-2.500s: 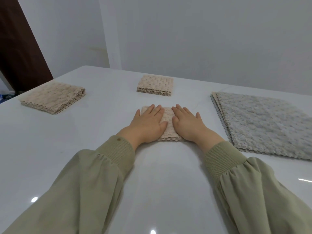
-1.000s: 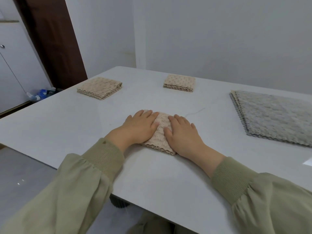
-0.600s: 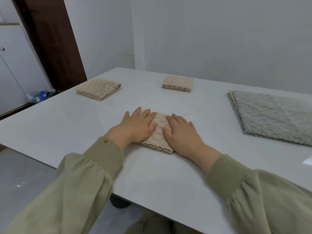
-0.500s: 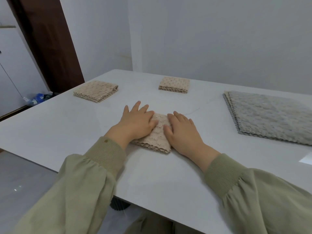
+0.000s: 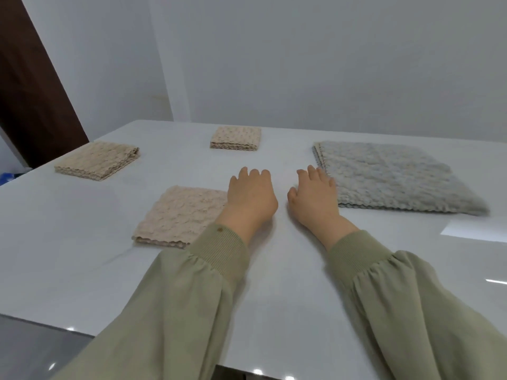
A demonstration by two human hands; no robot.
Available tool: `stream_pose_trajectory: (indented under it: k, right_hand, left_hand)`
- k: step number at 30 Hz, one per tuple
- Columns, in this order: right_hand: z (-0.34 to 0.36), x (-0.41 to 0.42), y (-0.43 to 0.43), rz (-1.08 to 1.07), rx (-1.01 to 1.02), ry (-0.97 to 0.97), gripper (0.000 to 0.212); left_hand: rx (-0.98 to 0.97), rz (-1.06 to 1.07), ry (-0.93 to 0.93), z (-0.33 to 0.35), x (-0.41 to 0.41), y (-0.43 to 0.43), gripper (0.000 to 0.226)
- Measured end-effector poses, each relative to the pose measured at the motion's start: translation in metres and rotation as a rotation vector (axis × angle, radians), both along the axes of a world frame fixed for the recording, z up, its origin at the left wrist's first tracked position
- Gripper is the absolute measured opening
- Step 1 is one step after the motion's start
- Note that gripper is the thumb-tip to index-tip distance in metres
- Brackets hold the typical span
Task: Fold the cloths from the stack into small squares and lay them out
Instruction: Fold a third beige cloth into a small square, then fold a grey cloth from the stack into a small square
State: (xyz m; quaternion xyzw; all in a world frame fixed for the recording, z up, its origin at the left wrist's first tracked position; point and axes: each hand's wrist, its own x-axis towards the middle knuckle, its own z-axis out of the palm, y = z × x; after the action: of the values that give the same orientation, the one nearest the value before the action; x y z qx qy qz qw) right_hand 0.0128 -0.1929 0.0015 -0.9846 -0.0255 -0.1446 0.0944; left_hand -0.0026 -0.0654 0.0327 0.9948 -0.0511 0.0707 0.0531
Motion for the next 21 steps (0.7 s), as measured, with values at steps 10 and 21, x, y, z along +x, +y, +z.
stream_pose_trajectory:
  k: [10, 21]
  right_hand:
    - [-0.003, 0.036, -0.075, -0.105, -0.108, 0.185, 0.052]
    - [-0.001, 0.036, -0.125, -0.153, -0.138, 0.209, 0.052]
  left_hand:
    - [-0.047, -0.072, 0.158, -0.031, 0.034, -0.069, 0.056]
    - [-0.06, -0.143, 0.19, -0.027, 0.038, -0.105, 0.058]
